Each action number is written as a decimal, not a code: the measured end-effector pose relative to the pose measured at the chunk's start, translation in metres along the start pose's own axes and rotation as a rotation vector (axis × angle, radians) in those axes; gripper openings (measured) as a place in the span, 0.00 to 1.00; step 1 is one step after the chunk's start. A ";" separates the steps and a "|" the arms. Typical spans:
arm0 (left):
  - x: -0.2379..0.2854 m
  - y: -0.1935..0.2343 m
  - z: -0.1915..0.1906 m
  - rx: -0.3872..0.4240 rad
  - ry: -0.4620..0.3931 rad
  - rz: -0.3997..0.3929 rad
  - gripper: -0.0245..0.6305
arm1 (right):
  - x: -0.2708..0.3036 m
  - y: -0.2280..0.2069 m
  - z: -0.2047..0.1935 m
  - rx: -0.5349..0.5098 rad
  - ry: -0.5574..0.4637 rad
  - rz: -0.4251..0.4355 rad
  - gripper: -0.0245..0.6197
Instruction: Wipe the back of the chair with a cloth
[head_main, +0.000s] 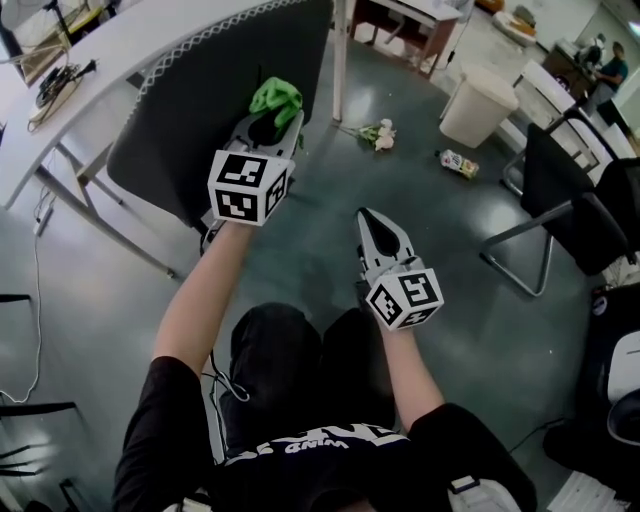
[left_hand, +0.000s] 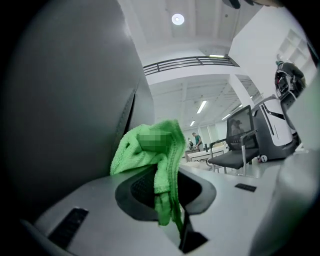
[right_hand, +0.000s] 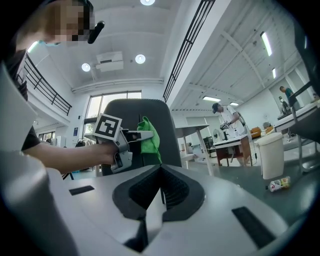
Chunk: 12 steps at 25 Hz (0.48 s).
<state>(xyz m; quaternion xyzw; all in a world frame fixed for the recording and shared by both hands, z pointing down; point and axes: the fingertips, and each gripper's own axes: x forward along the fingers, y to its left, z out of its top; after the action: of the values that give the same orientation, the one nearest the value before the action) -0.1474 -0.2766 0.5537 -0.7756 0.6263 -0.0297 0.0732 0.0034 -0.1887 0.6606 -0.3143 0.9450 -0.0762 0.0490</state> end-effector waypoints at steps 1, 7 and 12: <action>0.006 -0.002 -0.003 0.002 0.008 -0.004 0.14 | 0.000 -0.001 -0.001 0.000 0.002 -0.002 0.03; 0.033 -0.008 -0.016 -0.020 0.033 -0.032 0.14 | -0.003 -0.004 -0.003 0.000 -0.002 -0.023 0.03; 0.022 -0.021 -0.013 -0.007 0.017 -0.059 0.14 | -0.007 -0.009 -0.003 -0.001 -0.004 -0.033 0.03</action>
<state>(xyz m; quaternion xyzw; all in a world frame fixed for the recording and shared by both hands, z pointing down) -0.1243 -0.2948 0.5690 -0.7937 0.6038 -0.0362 0.0645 0.0136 -0.1911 0.6656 -0.3301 0.9396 -0.0758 0.0495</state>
